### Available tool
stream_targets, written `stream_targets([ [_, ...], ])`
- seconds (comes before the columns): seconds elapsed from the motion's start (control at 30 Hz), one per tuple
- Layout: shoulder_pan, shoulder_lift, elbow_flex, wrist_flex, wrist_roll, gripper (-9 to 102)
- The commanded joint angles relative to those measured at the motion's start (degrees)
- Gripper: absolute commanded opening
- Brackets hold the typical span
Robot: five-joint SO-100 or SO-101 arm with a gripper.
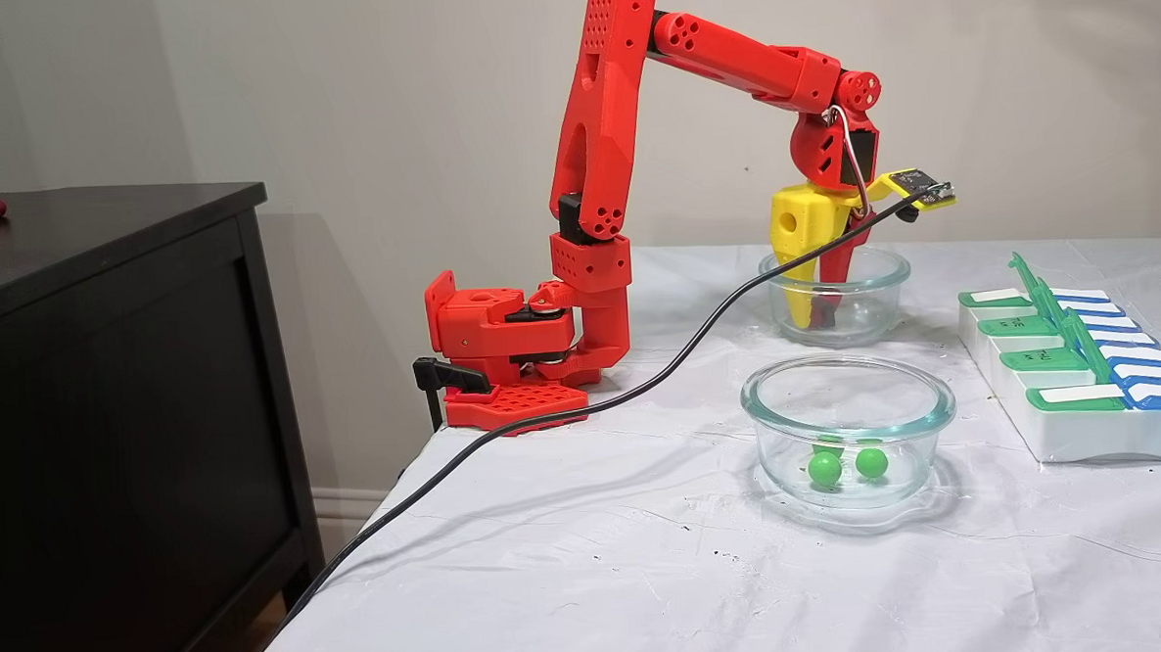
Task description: Sort medicines into box.
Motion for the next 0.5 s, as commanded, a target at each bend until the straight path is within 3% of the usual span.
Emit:
stream_targets([
  [0.0, 1.8, 7.6, -6.3, 4.1, 4.2, 0],
  [0.2, 5.1, 10.4, -18.6, 15.2, 12.0, 0],
  [0.47, 12.4, 17.8, -27.5, 16.8, 13.8, 0],
])
